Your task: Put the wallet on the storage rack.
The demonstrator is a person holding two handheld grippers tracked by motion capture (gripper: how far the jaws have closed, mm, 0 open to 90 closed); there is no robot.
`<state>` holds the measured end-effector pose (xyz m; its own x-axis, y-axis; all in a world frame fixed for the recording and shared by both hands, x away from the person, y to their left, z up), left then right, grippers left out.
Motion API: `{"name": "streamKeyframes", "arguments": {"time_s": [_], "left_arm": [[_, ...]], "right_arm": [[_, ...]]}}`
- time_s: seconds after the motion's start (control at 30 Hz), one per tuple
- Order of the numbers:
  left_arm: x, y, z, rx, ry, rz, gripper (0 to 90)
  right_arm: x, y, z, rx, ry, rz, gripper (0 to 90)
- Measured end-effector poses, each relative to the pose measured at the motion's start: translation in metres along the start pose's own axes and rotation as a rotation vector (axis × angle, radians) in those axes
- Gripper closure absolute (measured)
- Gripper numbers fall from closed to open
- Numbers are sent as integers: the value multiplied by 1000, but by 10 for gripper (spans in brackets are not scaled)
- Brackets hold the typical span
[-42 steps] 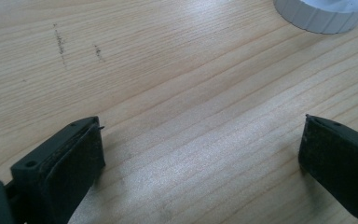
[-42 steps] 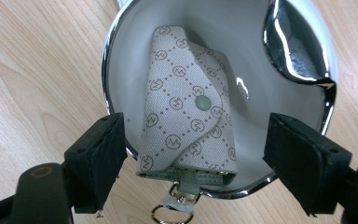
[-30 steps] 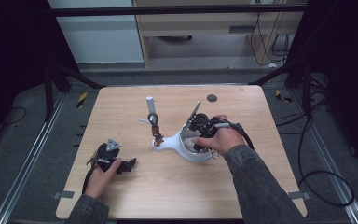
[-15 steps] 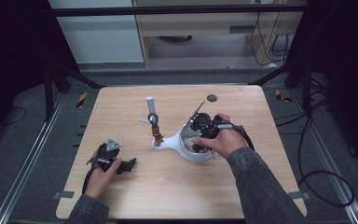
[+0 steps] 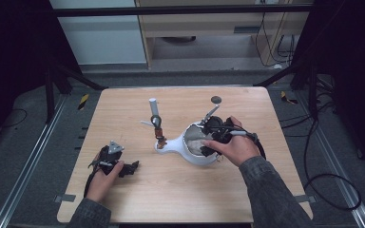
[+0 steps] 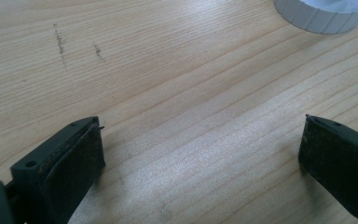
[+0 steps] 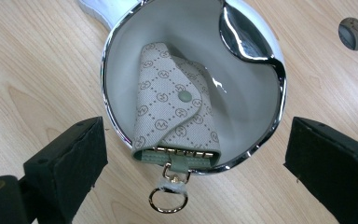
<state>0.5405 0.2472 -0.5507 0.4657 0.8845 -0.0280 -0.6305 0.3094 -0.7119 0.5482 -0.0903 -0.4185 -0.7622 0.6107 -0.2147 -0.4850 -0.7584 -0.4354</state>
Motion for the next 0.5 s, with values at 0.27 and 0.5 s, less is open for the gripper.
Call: {"name": "streamKeyframes", "arguments": {"time_s": [0.27, 0.5], "left_arm": [[0, 0, 0, 0, 0, 1, 0], [0, 0, 0, -1, -1, 1, 0]], "right_arm": [[-7, 9, 6, -26, 25, -36, 71], [-12, 16, 10, -68, 35, -71, 85]]}}
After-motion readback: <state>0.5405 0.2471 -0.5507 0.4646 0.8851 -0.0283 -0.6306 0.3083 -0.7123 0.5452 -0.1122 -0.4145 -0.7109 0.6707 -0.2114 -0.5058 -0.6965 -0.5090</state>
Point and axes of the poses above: each handheld gripper's, and its own axes: z roughly backward along the jaws, y roughly out of its underside, x roughly to its left, the point moved 6 cm from there along -z, roughly forward along the jaws, and after that the axes turned 4 degrees about z, right-handed, at the moved point
